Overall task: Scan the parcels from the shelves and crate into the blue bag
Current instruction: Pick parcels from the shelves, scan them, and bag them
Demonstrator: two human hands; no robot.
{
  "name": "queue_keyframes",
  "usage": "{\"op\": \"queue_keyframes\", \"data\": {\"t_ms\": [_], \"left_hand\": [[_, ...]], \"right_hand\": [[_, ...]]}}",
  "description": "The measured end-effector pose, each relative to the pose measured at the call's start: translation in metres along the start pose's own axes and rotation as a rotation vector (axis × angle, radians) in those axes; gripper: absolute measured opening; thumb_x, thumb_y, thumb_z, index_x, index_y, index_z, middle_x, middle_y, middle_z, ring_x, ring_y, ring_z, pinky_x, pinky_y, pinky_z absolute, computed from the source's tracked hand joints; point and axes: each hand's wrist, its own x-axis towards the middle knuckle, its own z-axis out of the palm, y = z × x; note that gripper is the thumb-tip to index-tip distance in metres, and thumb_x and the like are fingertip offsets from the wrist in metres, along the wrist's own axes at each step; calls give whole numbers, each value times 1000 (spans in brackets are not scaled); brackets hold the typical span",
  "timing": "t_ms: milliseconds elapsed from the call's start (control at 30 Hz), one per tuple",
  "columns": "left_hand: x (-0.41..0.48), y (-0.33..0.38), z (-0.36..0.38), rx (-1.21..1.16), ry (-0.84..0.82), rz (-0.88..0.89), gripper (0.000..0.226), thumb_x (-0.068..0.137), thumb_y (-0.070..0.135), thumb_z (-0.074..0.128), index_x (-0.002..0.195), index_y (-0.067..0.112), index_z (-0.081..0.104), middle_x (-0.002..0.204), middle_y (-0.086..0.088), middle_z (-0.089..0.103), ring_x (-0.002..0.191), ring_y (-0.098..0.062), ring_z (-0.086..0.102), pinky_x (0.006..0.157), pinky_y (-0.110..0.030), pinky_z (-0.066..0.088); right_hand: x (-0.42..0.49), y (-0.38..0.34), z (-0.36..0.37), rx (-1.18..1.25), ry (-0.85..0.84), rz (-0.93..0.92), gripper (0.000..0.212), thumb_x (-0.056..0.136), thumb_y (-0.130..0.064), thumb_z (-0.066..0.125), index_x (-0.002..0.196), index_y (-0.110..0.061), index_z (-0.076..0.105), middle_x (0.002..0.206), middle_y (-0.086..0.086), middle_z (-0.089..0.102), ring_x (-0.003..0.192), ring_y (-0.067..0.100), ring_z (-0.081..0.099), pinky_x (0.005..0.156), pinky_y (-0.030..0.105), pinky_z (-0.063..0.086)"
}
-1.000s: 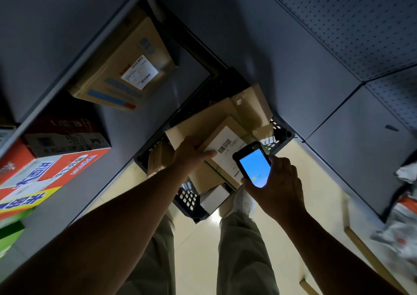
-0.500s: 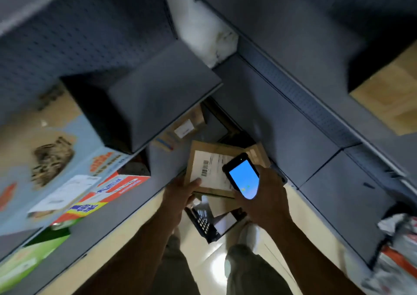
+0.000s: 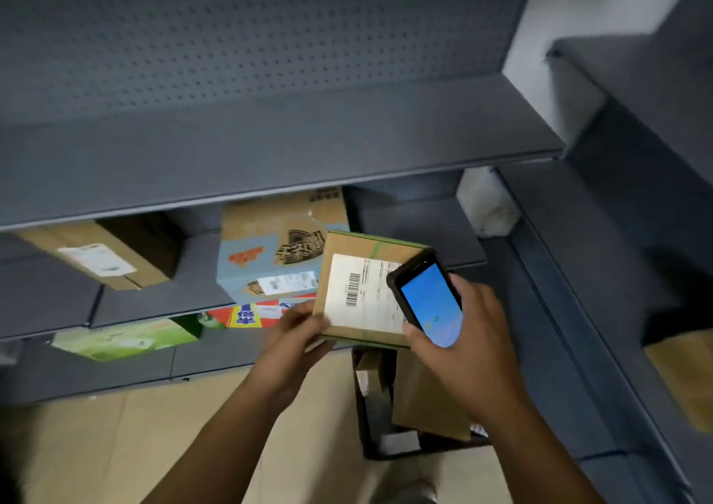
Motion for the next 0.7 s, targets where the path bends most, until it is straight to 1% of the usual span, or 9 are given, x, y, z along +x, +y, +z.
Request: {"op": "queue_keyframes", "data": {"t_ms": [100, 167, 267, 333, 400, 500, 600, 633, 700], "left_hand": [[-40, 16, -51, -206, -29, 44, 39, 86, 3, 71, 123, 4, 56, 128, -16, 70, 126, -33, 62, 106, -47, 51], [-64, 26, -92, -336, -21, 74, 44, 83, 5, 75, 123, 6, 57, 127, -15, 70, 119, -29, 65, 102, -45, 55], [-100, 43, -160, -476, 31, 103, 34, 86, 9, 67, 119, 4, 61, 116, -15, 71, 104, -27, 69, 95, -41, 58], [-123, 53, -208, -507, 79, 137, 26, 86, 10, 67, 112, 5, 64, 110, -13, 72, 96, -26, 71, 94, -42, 58], [-150, 64, -256, -518, 125, 186, 27, 85, 10, 69, 110, 4, 66, 107, -12, 72, 95, -25, 69, 95, -42, 58], [-186, 75, -325, -543, 215, 264, 42, 81, 11, 73, 121, 1, 63, 111, -14, 69, 103, -27, 65, 97, -42, 57], [-223, 79, -386, -589, 341, 335, 51, 79, 8, 79, 124, -1, 59, 114, -15, 68, 105, -31, 65, 91, -40, 60], [-235, 80, -404, -590, 386, 359, 52, 81, 8, 77, 128, -4, 57, 114, -16, 68, 104, -31, 65, 92, -41, 60], [-260, 79, -438, -550, 478, 411, 46, 89, 8, 67, 132, -6, 57, 114, -18, 69, 104, -31, 64, 95, -41, 59]], "right_hand": [[-19, -55, 10, -23, -30, -80, 79, 64, -61, 74, 131, -36, 42, 118, -14, 43, 112, 10, 44, 90, 33, 48], [-37, -94, 28, -22, -66, -123, 80, 65, -58, 79, 131, -37, 41, 118, -15, 42, 112, 7, 43, 91, 29, 47], [-69, -155, 63, 9, -131, -184, 85, 63, -54, 85, 132, -38, 39, 117, -19, 40, 111, 2, 42, 92, 24, 45], [-91, -194, 89, 33, -175, -236, 87, 61, -54, 86, 133, -39, 38, 116, -21, 38, 111, 2, 42, 92, 21, 43], [-110, -233, 117, 42, -228, -307, 87, 61, -57, 84, 132, -40, 37, 116, -23, 36, 112, 2, 42, 93, 23, 45], [-131, -289, 159, 75, -281, -415, 85, 61, -60, 82, 132, -43, 37, 115, -28, 35, 111, 0, 41, 91, 27, 47], [-153, -344, 198, 114, -340, -505, 84, 62, -63, 78, 133, -40, 39, 116, -22, 39, 111, 2, 43, 88, 27, 46], [-159, -361, 211, 125, -349, -552, 83, 63, -62, 78, 133, -38, 41, 116, -20, 40, 110, 3, 44, 86, 26, 44], [-171, -392, 236, 141, -380, -630, 80, 64, -59, 78, 132, -35, 43, 116, -17, 41, 109, 4, 44, 83, 26, 42]]}}
